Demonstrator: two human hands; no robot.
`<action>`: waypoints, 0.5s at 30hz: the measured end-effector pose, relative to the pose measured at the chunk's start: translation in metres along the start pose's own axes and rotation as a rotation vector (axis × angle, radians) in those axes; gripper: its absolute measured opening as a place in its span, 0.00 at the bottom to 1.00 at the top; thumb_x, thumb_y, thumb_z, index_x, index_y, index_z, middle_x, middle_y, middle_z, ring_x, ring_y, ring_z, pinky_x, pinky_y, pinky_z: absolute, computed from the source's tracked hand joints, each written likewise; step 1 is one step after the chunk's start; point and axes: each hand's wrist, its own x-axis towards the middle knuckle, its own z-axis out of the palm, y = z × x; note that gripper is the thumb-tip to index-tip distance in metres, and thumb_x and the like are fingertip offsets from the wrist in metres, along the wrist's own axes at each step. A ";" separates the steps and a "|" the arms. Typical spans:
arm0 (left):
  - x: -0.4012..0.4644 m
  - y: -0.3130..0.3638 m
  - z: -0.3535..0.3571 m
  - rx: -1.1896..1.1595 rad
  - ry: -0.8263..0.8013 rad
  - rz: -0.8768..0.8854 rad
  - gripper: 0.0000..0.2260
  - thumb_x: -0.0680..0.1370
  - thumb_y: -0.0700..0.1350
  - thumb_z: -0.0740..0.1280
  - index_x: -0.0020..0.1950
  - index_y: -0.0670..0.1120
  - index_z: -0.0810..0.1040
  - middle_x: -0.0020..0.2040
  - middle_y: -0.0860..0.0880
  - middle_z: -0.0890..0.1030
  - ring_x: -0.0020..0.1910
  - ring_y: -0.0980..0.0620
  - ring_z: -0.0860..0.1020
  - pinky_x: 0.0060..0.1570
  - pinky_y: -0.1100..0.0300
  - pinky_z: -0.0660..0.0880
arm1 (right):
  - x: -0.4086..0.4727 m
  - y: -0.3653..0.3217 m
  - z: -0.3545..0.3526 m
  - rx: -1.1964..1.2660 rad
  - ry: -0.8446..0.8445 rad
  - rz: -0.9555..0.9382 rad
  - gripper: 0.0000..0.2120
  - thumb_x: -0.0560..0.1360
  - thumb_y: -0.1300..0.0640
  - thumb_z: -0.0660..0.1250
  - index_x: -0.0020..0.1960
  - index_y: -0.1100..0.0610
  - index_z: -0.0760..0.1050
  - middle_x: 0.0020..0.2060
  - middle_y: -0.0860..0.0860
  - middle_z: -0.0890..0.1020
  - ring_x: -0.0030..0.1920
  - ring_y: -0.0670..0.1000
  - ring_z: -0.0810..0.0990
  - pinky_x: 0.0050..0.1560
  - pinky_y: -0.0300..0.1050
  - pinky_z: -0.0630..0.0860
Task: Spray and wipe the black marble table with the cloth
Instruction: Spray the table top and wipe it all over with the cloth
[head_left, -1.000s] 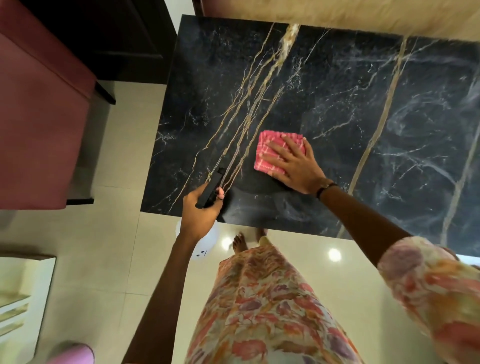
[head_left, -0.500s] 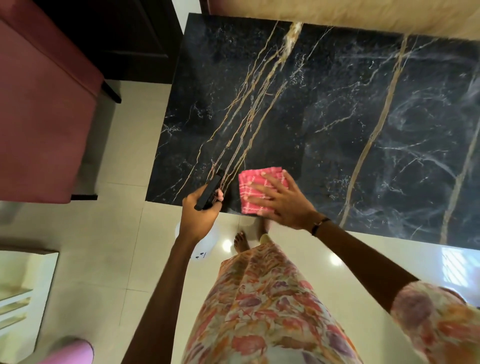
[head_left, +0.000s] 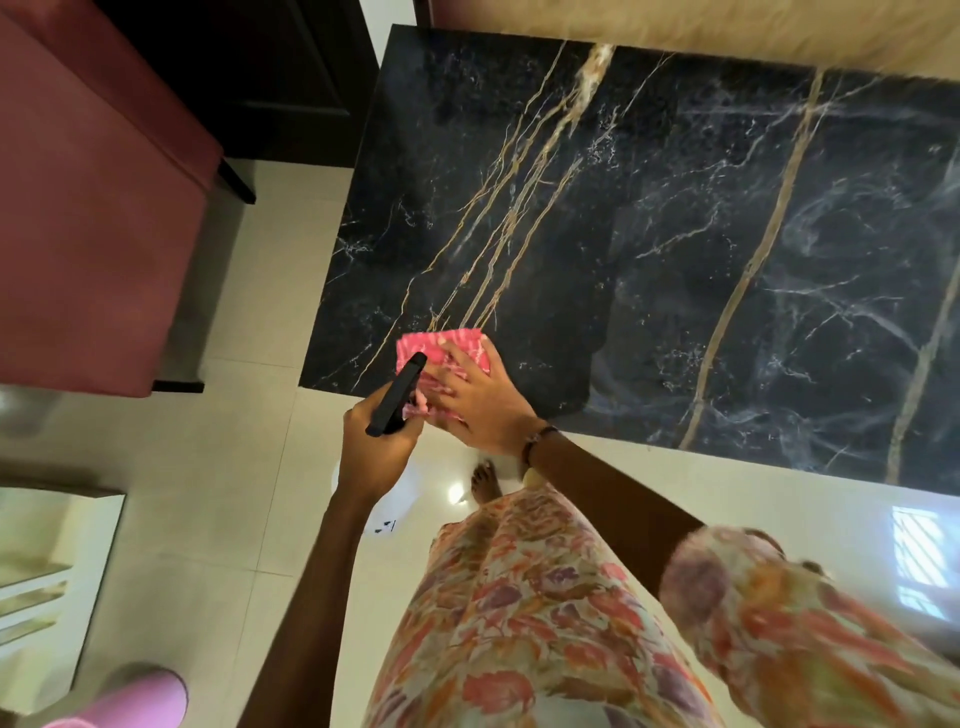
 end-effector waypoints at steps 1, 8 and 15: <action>-0.001 -0.002 -0.001 0.008 -0.008 0.008 0.09 0.73 0.31 0.65 0.42 0.45 0.77 0.22 0.56 0.74 0.22 0.56 0.71 0.26 0.68 0.68 | -0.017 0.005 0.003 -0.020 -0.012 -0.010 0.24 0.79 0.39 0.52 0.72 0.45 0.65 0.73 0.51 0.68 0.75 0.62 0.58 0.69 0.75 0.53; -0.003 -0.007 0.007 0.024 -0.084 0.025 0.11 0.74 0.31 0.65 0.43 0.47 0.78 0.30 0.51 0.75 0.25 0.54 0.72 0.26 0.70 0.69 | -0.112 0.101 -0.004 -0.098 -0.079 0.219 0.25 0.80 0.37 0.41 0.74 0.42 0.57 0.75 0.51 0.62 0.76 0.61 0.54 0.70 0.73 0.52; 0.000 0.005 0.035 0.036 -0.184 0.061 0.08 0.73 0.30 0.65 0.44 0.42 0.79 0.34 0.50 0.78 0.26 0.62 0.74 0.29 0.71 0.70 | -0.065 0.062 -0.007 -0.056 -0.074 0.371 0.26 0.78 0.38 0.47 0.73 0.44 0.63 0.73 0.52 0.67 0.74 0.64 0.59 0.66 0.78 0.54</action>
